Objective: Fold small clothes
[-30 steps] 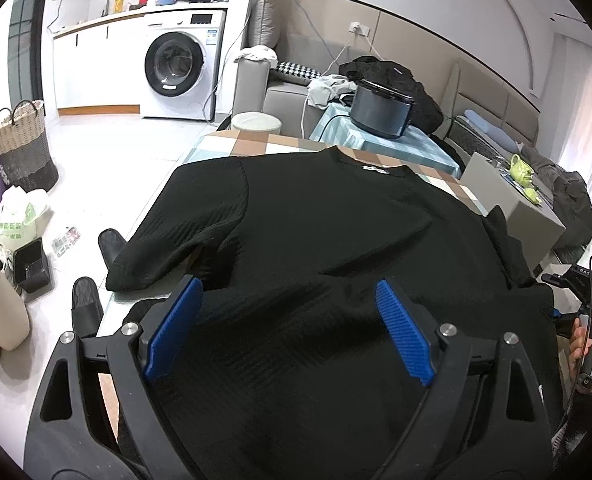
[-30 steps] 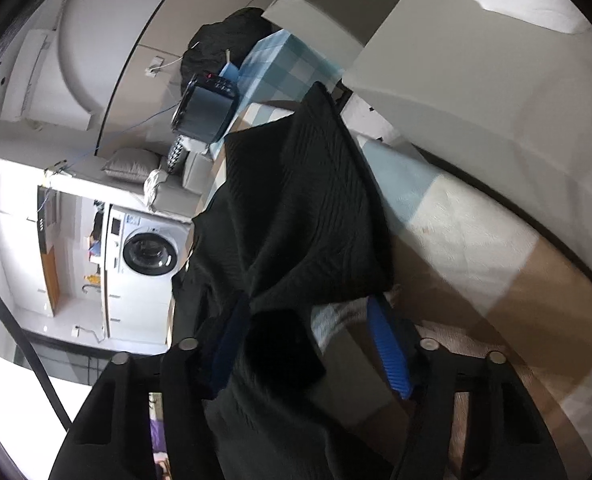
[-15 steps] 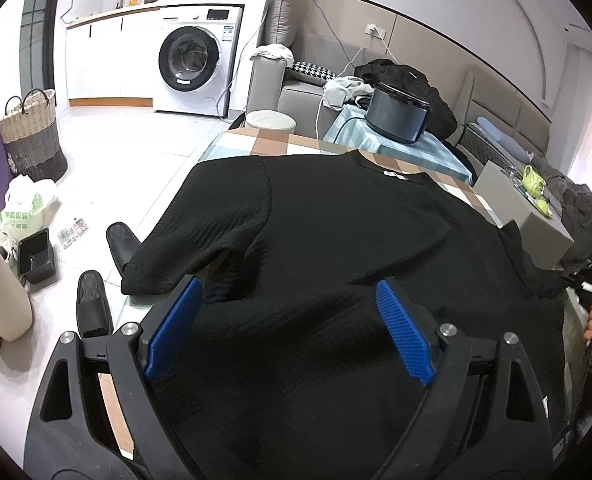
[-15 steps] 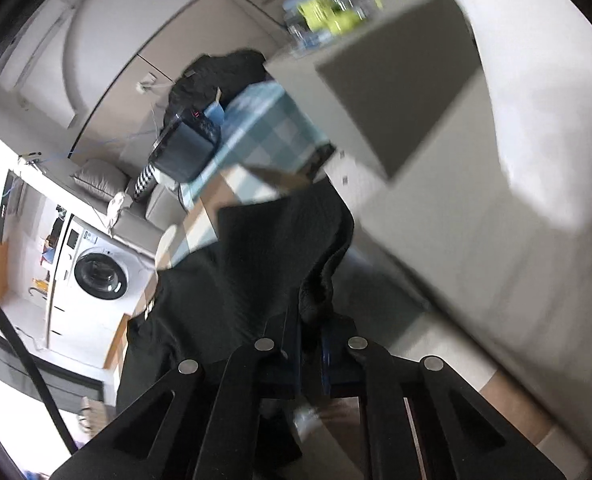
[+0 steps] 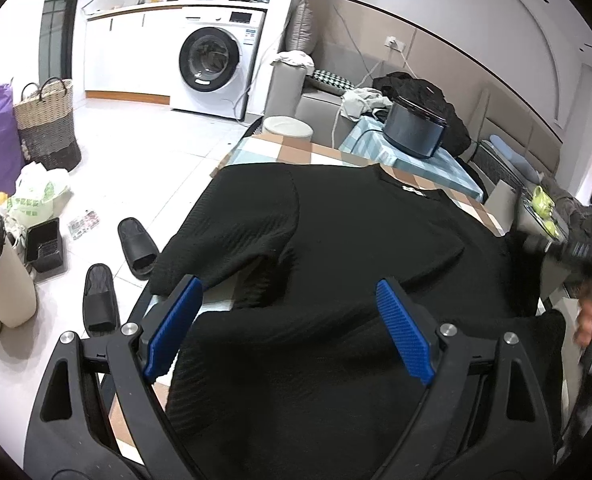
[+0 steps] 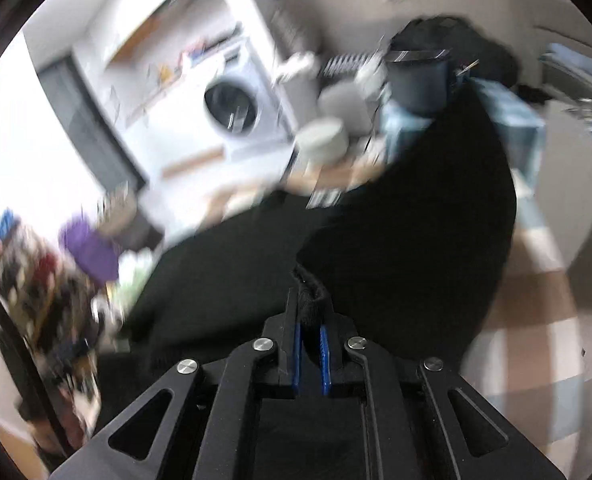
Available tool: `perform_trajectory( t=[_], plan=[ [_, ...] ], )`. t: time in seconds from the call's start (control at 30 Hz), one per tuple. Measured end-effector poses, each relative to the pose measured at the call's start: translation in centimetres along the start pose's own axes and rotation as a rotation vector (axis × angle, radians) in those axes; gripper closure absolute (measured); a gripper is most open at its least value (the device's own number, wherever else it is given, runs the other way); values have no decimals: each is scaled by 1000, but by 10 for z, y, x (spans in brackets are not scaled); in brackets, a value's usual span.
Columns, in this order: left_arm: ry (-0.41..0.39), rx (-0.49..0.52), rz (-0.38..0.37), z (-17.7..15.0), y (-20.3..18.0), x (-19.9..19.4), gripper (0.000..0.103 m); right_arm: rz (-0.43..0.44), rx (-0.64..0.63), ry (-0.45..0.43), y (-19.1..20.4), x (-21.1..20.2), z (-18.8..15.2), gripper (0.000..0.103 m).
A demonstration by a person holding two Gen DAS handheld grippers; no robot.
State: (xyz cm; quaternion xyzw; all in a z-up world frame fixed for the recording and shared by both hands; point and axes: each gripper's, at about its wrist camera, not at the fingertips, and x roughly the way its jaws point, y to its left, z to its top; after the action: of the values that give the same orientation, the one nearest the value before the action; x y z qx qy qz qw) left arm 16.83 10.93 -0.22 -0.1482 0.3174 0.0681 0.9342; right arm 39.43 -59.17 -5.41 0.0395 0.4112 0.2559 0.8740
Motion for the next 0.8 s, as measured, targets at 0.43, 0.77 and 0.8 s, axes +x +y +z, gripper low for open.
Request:
perform_trajectory(
  t=[0.43,0.77,0.8],
  plan=[
    [26,-181,100,-5,56,6,15,-48,251,105,-43,10,-58,68],
    [163,-441,-47,0,117,49,39,18,368,-161,-43,-88,-81,43],
    [179,-468,-81,-1,120,56,39,15,377,-170,-43,-89,-82,43]
  ],
)
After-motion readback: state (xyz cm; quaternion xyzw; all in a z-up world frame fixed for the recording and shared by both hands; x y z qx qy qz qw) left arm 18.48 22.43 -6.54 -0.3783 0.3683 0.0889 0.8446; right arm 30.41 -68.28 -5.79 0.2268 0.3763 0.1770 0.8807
